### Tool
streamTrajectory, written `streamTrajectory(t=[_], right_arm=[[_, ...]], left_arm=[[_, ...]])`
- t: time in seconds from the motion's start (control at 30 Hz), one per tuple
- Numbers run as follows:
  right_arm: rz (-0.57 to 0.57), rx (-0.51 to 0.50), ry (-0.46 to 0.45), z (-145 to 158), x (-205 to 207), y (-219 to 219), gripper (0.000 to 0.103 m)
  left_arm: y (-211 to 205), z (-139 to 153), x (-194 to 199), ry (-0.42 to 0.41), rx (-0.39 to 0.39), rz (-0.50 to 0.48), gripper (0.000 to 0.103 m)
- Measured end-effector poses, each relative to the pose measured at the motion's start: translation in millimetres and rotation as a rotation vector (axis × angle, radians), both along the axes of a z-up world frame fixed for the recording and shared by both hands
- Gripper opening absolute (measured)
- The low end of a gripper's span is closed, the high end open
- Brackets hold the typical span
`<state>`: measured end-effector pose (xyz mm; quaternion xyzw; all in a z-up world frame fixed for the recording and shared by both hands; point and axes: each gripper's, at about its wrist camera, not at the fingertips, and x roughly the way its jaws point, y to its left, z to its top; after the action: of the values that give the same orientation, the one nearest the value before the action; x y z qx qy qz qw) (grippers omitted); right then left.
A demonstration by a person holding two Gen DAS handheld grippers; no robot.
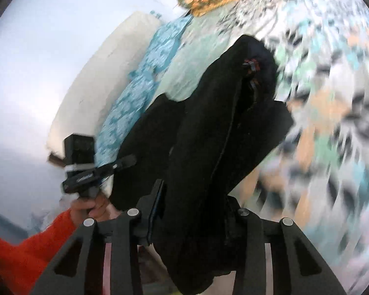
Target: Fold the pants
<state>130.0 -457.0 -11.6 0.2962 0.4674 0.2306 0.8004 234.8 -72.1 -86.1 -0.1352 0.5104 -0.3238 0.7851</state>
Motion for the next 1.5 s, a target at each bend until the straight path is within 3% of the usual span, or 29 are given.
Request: streamTrajectory(t=[0.1, 0.17, 0.2, 0.23, 0.27, 0.3, 0.4, 0.5, 0.57, 0.63, 0.7, 0.9, 1.03, 1.17, 1.5], right_arm=[[-0.118, -0.157, 0.117, -21, 23, -4, 0.06], [-0.17, -0.214, 0.161, -29, 16, -8, 0.071], [-0.199, -0.194, 0.158, -29, 4, -12, 0.072], [-0.219, -0.187, 0.154, -28, -8, -24, 0.078], [-0.244, -0.204, 0.145, -25, -21, -27, 0.088], [-0.271, -0.244, 0.126, -17, -36, -26, 0.092], [-0.343, -0.414, 0.043, 15, -75, -17, 0.103], [-0.396, -0.627, -0.002, 42, -113, 19, 0.103], [-0.385, -0.71, -0.017, 50, -127, 45, 0.103], [-0.38, -0.71, -0.046, 56, -144, 63, 0.103], [-0.368, -0.732, -0.057, 59, -159, 76, 0.103], [-0.338, -0.749, -0.073, 63, -189, 94, 0.103], [-0.355, -0.767, -0.088, 70, -200, 98, 0.103], [-0.368, -0.789, -0.128, 84, -207, 102, 0.103], [-0.36, -0.835, -0.174, 96, -210, 110, 0.103]], left_arm=[[-10, -14, 14, -0.014, 0.2, 0.077, 0.044], [-13, -17, 2, -0.075, 0.354, 0.108, 0.045], [-12, -16, -7, -0.111, 0.37, 0.105, 0.054], [-9, -14, -23, -0.149, 0.385, 0.097, 0.072], [-6, -10, -37, -0.185, 0.412, 0.096, 0.08], [-5, -7, -48, -0.219, 0.432, 0.096, 0.086], [-6, 9, -81, -0.332, 0.484, 0.09, 0.088], [-14, 27, -113, -0.438, 0.561, 0.151, 0.1], [-13, 41, -125, -0.45, 0.527, 0.165, 0.1], [-12, 47, -134, -0.416, 0.452, 0.159, 0.1], [-12, 47, -139, -0.373, 0.431, 0.164, 0.1], [-13, 47, -159, -0.372, 0.446, 0.186, 0.099], [-25, 61, -171, -0.439, 0.599, 0.189, 0.099], [-16, 82, -175, -0.397, 0.477, 0.214, 0.102], [-18, 101, -183, -0.422, 0.491, 0.25, 0.103]])
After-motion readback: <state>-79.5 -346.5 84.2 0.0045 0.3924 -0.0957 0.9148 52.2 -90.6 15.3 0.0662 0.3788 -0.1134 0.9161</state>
